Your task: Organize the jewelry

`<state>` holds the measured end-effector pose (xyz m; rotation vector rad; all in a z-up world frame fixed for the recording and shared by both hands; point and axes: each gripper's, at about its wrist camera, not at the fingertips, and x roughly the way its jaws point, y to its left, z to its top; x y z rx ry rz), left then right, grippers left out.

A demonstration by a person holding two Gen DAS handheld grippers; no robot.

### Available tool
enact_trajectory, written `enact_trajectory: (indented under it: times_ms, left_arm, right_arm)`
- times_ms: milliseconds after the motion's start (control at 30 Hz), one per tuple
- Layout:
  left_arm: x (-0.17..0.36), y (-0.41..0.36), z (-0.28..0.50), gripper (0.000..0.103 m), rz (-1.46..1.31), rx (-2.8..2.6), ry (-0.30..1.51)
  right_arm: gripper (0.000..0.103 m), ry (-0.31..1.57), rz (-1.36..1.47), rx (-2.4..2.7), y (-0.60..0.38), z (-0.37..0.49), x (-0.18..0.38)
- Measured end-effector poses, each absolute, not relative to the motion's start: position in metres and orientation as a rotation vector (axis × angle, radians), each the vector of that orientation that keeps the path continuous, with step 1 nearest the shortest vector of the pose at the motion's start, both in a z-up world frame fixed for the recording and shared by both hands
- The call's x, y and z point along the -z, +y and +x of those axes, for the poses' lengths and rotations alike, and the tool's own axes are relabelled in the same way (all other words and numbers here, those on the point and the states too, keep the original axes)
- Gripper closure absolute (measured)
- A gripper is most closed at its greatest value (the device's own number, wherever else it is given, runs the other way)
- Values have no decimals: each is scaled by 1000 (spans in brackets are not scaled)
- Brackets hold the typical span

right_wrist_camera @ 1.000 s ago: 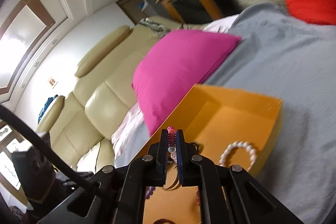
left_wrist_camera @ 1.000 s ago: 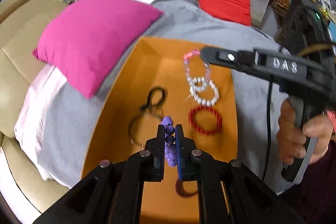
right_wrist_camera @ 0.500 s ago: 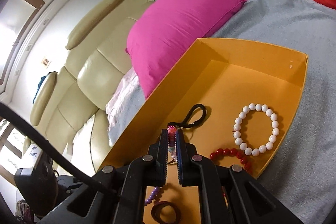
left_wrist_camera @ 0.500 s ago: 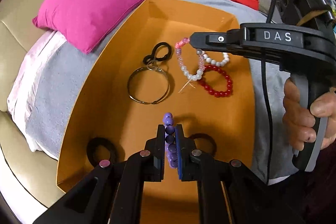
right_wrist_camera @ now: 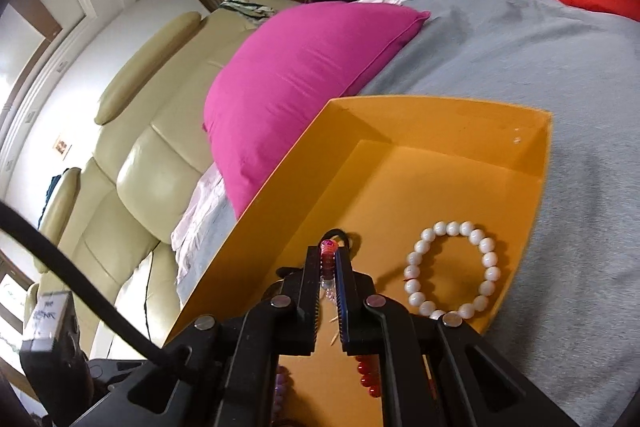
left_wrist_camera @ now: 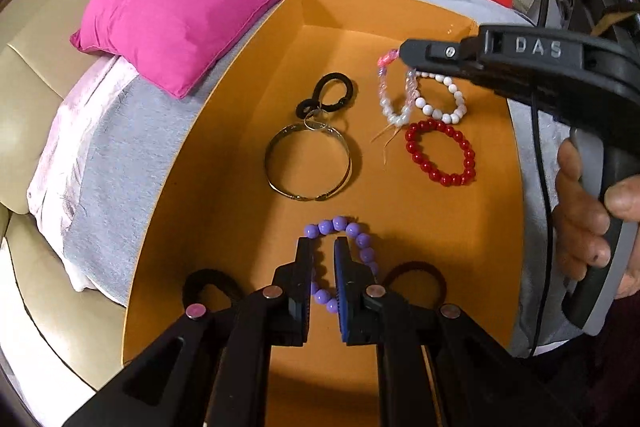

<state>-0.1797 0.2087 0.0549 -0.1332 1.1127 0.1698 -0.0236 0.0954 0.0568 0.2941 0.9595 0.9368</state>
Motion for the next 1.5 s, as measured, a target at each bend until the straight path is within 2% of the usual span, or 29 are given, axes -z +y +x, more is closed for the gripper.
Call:
enact_trajectory:
  times_ms: [100, 133, 167, 233, 300, 500, 700, 933, 1000, 1100, 1200, 1500]
  left_arm:
    - [-59, 206, -181, 84, -121, -170, 1103]
    - [-61, 205, -181, 83, -116, -170, 1096]
    - [-63, 203, -181, 82, -111, -170, 1088]
    - [-69, 202, -181, 79, -104, -166, 1069]
    - [-75, 201, -182, 71, -104, -162, 1051]
    - [-93, 192, -184, 54, -95, -157, 994]
    - [-115, 187, -193, 46, -117, -171, 921]
    - [-153, 174, -219, 44, -121, -210, 798]
    - [-163, 167, -228, 35, -103, -241, 765]
    - [-179, 155, -242, 31, -56, -284, 707]
    - [-194, 139, -255, 29, -3, -302, 666]
    - [-230, 102, -294, 15, 122, -371, 543]
  right_arm:
    - [88, 955, 336, -931, 87, -20, -59]
    - [82, 950, 348, -929, 85, -19, -60]
    - [68, 942, 360, -922, 81, -18, -61]
    - [55, 924, 386, -896, 73, -15, -62]
    - [55, 918, 440, -902, 61, -9, -62]
    - [55, 866, 504, -891, 35, -4, -73]
    - [55, 774, 386, -836, 16, -25, -97]
    - [55, 619, 185, -791, -1, -88, -129]
    - [54, 609, 148, -771, -8, -110, -137]
    - [51, 618, 135, -744, -22, -136, -144]
    - [43, 625, 97, -701, -35, -156, -152]
    - [39, 586, 42, -643, -66, -218, -180]
